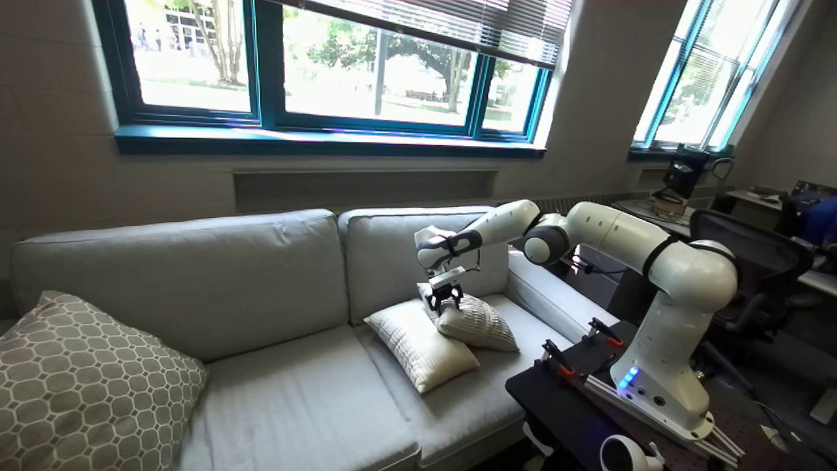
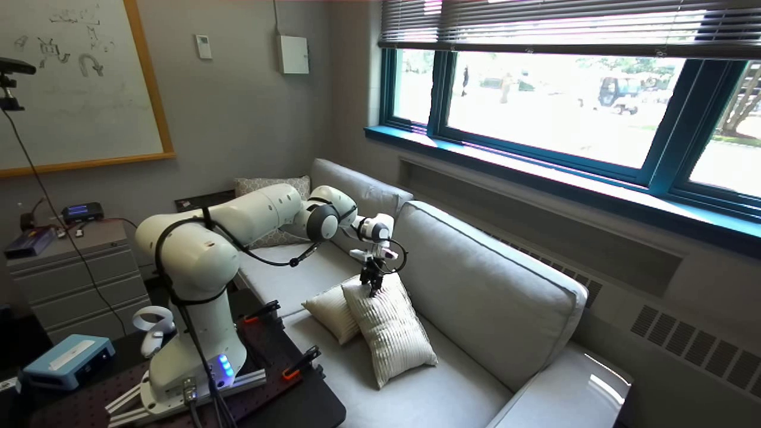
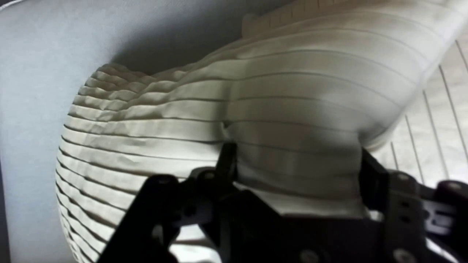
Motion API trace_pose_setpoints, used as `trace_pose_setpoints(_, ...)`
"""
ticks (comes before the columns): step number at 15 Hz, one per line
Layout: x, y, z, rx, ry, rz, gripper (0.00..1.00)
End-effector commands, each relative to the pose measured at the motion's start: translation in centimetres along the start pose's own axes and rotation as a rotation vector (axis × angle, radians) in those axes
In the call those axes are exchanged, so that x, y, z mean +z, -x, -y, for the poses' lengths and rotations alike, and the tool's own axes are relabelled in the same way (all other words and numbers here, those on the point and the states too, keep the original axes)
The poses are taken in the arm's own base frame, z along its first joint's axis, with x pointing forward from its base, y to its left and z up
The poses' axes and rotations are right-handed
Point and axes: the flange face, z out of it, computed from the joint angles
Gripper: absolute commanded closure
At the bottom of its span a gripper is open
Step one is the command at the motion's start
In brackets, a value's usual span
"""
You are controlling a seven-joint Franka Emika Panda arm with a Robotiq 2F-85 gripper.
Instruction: Arrange the cushions, one in front of the other, against the arm rest
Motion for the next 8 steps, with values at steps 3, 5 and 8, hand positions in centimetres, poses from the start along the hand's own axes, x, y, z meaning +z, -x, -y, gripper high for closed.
trace_pose_setpoints(3,-0.3,-0.5,-1.6,0.046,0.032,0.002,0.66)
trace_pose_setpoints(5,-1.2,-0.9,-1.9,0.056,0.012,-0.015,0.80)
trace_pose_setpoints(8,-4.0,-2.1,-3.3,0.112,-0.043,-0.060,0.98)
